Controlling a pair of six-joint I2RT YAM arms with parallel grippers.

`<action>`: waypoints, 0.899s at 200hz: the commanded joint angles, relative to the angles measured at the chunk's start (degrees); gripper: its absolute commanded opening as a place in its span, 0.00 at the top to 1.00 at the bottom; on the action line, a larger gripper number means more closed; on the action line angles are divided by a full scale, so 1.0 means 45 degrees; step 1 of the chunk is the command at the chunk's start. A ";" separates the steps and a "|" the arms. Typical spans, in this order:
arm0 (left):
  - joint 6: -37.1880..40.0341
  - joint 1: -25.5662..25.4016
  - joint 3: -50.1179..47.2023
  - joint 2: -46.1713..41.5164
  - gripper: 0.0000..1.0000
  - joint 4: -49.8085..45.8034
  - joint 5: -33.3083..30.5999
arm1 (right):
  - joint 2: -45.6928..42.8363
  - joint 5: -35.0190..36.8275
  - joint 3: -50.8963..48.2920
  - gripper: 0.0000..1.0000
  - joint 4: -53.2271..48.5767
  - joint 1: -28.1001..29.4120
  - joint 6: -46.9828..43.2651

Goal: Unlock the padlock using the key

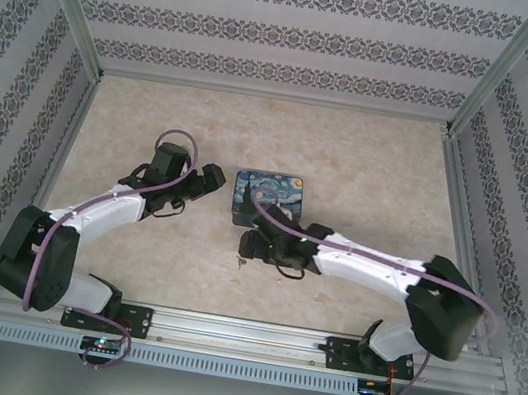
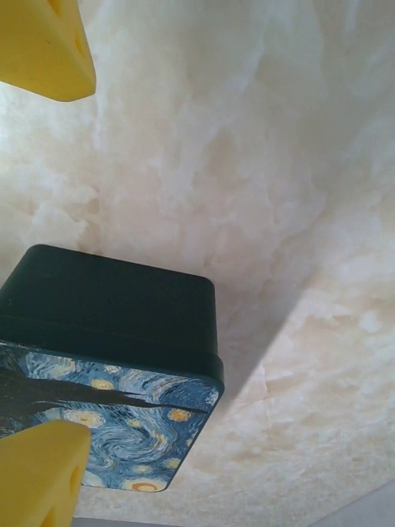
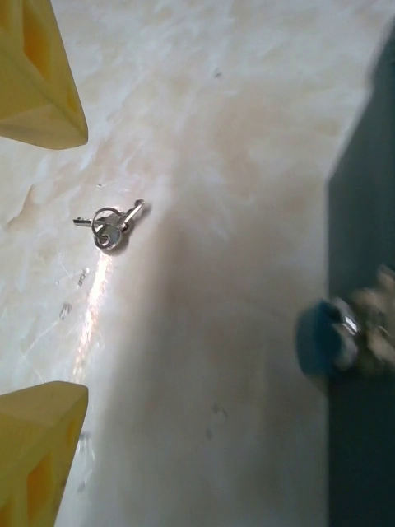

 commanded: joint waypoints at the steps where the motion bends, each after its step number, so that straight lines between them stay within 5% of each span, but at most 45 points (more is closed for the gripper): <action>1: -0.0155 0.0290 -0.0008 -0.0664 0.01 -0.0400 -0.0110 | 0.0919 0.0581 0.0889 0.30 -0.0632 0.0624 0.0861; 180: -0.0399 0.0581 -0.0306 -0.1246 0.01 -0.0051 0.0899 | 0.4363 0.0507 0.3021 0.56 -0.1682 0.1333 0.1911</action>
